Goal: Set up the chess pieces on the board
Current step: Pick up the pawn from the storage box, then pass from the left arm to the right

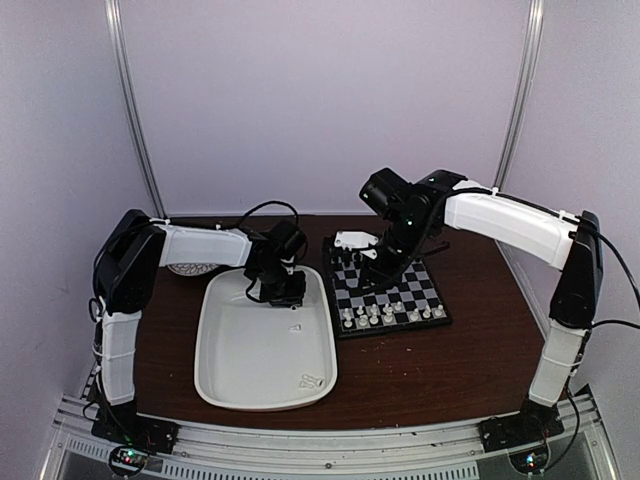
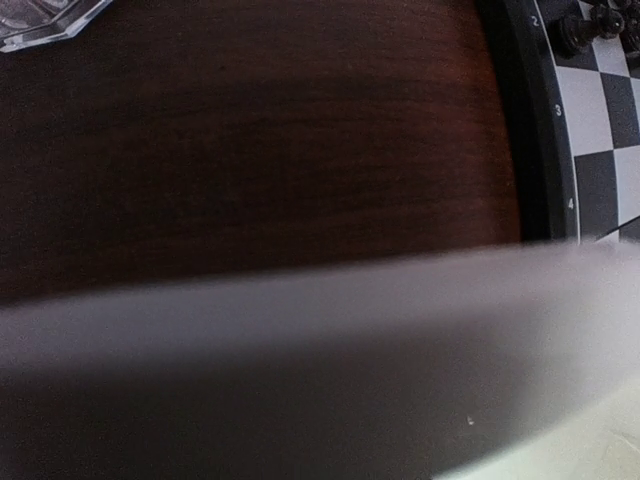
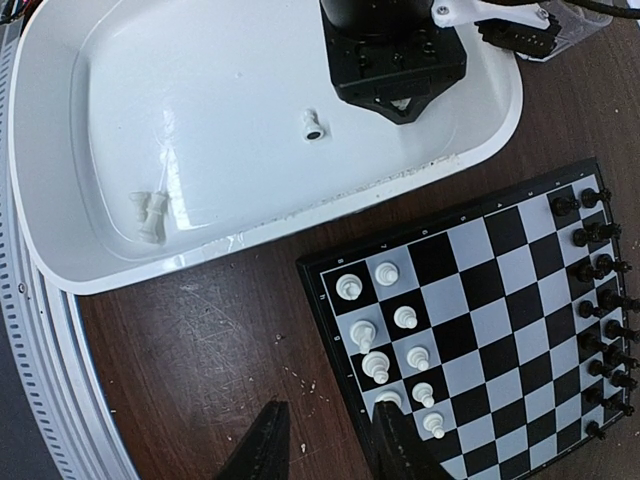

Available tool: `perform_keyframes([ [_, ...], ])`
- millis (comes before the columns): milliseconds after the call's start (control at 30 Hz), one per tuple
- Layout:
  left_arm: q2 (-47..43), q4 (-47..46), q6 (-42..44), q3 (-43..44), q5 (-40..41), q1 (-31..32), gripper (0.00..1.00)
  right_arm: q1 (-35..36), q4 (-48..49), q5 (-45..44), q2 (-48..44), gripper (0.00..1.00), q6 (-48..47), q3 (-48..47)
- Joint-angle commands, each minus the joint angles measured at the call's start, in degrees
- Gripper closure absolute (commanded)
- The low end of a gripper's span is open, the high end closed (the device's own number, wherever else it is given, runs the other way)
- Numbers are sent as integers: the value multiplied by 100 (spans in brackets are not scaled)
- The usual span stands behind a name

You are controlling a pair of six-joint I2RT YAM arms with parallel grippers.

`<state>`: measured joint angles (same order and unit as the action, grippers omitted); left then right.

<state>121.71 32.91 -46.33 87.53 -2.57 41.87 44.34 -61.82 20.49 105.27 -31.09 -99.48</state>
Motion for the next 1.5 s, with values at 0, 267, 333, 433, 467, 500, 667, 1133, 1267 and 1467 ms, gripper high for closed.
perform_keyframes([
  [0, -68, 422, 344, -114, -44, 27, 73, -4, 0, -84, -33, 68, 15, -64],
  [267, -46, 715, 526, -148, -83, 32, 74, -5, -52, -44, 67, 68, 15, -155],
  [333, -42, 711, 500, -196, -52, 30, 74, -4, -49, -31, 78, 68, 13, -172],
  [433, 21, 700, 503, -157, -36, 31, 77, -4, -64, -9, 119, 68, 8, -210],
  [467, 54, 700, 508, -131, -39, 28, 78, -4, -75, 2, 129, 68, 6, -224],
  [500, 92, 700, 511, -104, -46, 31, 79, -4, -89, -1, 133, 68, 6, -230],
  [667, 210, 708, 552, -42, -131, 32, 84, -4, -85, -20, 91, 68, 6, -194],
  [1133, -1819, 222, 1852, -750, -459, 18, 92, -386, 350, 657, -393, 68, 401, -107],
  [1267, -2645, -629, 2275, -1385, -1356, 23, 91, -399, 418, 1038, -370, 67, 489, -154],
  [1467, -3353, -1484, 2467, -1992, -2455, 23, 91, -406, 853, 1917, -7, 63, 1271, -349],
])
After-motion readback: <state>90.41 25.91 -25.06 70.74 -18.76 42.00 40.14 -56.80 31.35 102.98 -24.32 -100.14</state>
